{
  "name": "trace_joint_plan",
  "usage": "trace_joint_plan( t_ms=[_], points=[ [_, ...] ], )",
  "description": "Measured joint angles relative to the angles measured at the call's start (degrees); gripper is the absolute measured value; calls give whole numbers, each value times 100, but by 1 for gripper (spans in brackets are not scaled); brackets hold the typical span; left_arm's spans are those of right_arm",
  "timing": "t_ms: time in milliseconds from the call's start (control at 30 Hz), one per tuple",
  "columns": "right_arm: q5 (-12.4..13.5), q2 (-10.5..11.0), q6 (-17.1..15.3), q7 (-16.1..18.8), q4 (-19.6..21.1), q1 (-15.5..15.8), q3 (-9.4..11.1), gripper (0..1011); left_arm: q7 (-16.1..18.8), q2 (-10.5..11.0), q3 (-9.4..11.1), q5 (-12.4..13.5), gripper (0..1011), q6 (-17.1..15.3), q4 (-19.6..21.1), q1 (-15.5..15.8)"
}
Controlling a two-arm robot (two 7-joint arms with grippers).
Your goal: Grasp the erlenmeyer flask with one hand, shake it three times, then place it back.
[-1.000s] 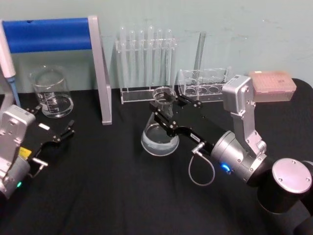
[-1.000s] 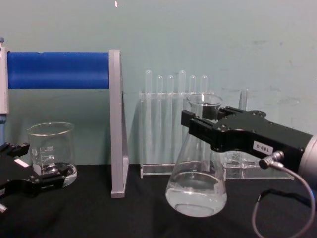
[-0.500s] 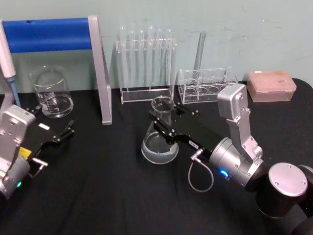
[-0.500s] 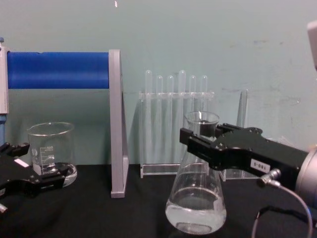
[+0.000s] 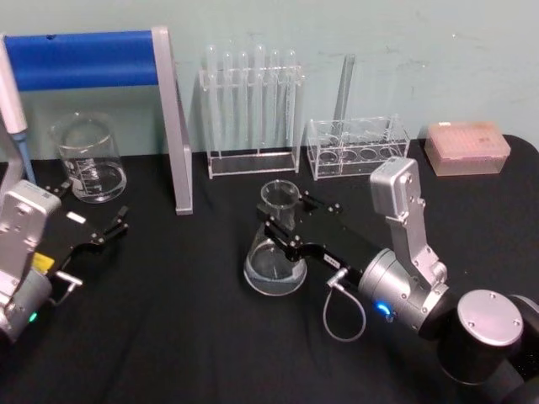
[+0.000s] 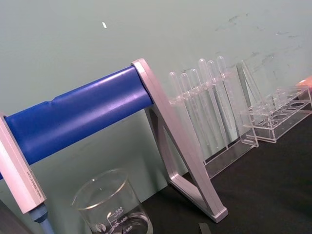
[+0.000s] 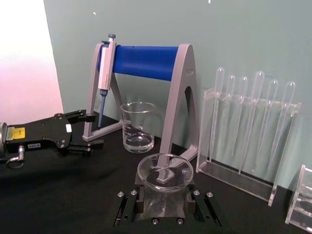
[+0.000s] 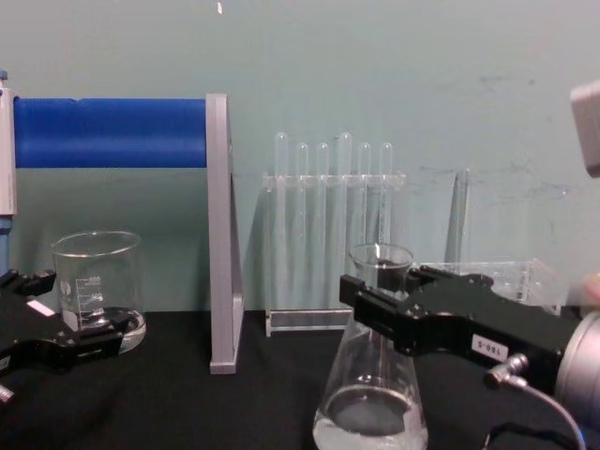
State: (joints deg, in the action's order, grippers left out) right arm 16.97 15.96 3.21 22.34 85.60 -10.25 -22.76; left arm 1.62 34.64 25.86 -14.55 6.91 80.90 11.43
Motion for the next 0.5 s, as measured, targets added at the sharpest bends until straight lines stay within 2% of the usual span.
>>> trace_joint_plan(
  t_ms=[500],
  points=[
    [49,-20,-12,33,-149,49,-50,456,0,0,0,0,1001,0,0,0]
  ],
)
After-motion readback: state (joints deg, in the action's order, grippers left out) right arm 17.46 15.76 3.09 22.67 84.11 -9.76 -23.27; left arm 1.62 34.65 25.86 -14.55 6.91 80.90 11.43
